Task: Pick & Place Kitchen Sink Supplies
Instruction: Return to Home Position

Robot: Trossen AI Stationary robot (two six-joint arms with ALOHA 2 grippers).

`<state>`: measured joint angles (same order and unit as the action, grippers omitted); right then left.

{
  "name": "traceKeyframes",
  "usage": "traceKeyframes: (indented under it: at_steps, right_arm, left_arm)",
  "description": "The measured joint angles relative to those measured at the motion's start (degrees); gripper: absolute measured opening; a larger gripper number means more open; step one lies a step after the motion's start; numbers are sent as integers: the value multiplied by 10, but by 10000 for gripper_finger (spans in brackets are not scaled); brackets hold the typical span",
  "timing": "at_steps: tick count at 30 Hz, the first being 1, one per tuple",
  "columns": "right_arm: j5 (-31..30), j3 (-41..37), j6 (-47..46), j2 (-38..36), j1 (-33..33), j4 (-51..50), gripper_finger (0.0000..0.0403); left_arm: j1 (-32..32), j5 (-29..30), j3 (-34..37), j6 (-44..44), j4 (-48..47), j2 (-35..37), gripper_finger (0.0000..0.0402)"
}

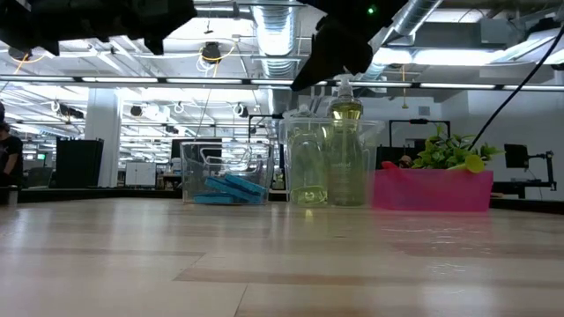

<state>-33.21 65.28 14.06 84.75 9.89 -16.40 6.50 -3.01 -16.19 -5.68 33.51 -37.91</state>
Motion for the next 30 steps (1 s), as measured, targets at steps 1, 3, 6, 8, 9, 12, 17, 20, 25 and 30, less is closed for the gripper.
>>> traceKeyframes:
  at_steps: [1,3,6,8,9,12,17,20,25,30]
  right_arm:
    - [0,0,0,0,0,0,11]
    - [0,0,0,0,-1,1,11]
    - [0,0,1,0,-2,1,11]
    - [0,0,22,0,-2,1,11]
    - [0,0,39,0,-2,1,11]
    - [-2,0,86,0,-2,2,11]
    - [-82,4,101,-6,8,1,11]
    - [-156,10,37,-20,28,2,11]
    - [-176,10,-12,-54,68,1,11]
    - [-48,10,-82,-111,93,-31,11]
  left_arm:
    - [0,0,0,-4,-12,15,104]
    - [0,5,0,-9,-39,48,104]
    - [0,34,0,-10,-89,100,104]
    - [0,60,0,-14,-124,136,104]
    - [0,72,0,-15,-140,154,104]
    - [0,107,0,-16,-175,200,104]
    - [0,121,0,18,-264,243,104]
    - [0,120,0,69,-320,248,104]
    - [0,13,0,135,-340,248,104]
    - [-2,-67,2,137,-350,248,104]
